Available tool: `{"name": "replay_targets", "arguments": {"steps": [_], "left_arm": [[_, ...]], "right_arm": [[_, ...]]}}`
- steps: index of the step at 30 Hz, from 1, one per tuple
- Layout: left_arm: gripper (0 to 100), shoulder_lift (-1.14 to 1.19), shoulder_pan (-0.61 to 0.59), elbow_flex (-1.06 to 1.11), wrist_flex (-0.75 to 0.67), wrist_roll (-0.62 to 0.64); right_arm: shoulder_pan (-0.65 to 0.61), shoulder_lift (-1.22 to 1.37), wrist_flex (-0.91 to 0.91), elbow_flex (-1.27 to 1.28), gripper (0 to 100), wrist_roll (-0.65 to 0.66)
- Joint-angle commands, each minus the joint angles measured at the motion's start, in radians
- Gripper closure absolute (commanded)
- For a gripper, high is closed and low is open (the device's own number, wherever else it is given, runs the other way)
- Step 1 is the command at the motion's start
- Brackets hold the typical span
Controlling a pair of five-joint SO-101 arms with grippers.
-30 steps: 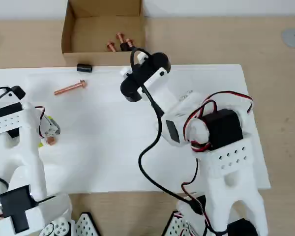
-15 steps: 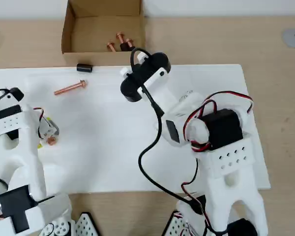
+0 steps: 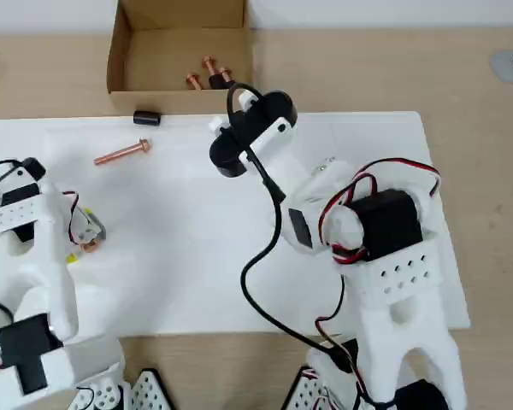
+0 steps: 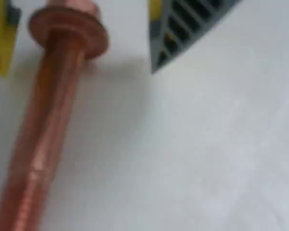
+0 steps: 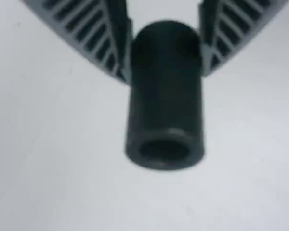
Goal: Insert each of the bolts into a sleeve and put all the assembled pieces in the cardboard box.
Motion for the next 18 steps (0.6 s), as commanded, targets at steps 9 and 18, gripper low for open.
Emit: {"name": "replay_targets", "arguments": {"steps": [9, 18], "left_arm": [[79, 0.163, -0.005, -0.135, -0.006, -0.003], [87, 0.077, 0.023, -0.123, 0.017, -0.021]], "right_arm": [[-0.007, -0.033, -0.002, -0.064, 98.6, -0.002], [-0.007, -0.028, -0.012, -0.062, 98.6, 0.0]]}}
